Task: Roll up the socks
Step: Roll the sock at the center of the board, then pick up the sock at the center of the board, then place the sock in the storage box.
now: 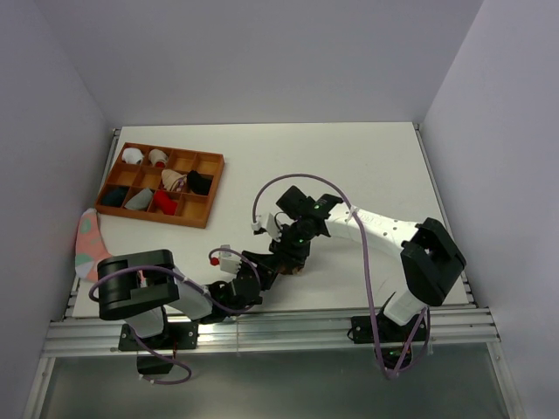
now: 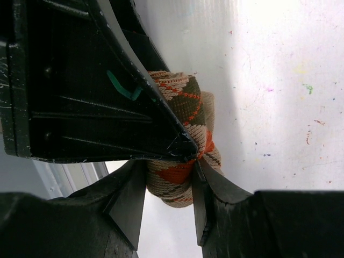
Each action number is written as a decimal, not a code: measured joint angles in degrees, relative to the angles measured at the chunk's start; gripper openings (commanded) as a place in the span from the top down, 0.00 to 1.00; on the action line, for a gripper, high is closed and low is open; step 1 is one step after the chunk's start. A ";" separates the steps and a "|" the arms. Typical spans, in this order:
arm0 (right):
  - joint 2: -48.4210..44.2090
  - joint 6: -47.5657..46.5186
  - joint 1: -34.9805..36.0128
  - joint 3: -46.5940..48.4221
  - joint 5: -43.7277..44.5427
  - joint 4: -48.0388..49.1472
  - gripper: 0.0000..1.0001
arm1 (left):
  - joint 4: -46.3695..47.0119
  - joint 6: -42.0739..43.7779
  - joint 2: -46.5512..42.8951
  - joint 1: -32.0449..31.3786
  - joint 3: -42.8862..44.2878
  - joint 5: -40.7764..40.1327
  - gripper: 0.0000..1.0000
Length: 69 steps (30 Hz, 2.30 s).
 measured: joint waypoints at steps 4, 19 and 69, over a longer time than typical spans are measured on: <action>0.00 -0.17 0.55 0.00 0.48 -0.02 0.93 | -0.83 0.46 -0.72 -0.02 0.00 -0.02 0.60; -1.77 0.59 2.14 -0.26 4.15 0.09 0.56 | -0.76 0.50 -1.73 0.00 -0.26 -0.24 1.00; -22.27 -1.16 -15.37 -2.75 12.35 -3.74 0.25 | -28.33 42.38 -20.39 73.59 12.33 49.35 1.00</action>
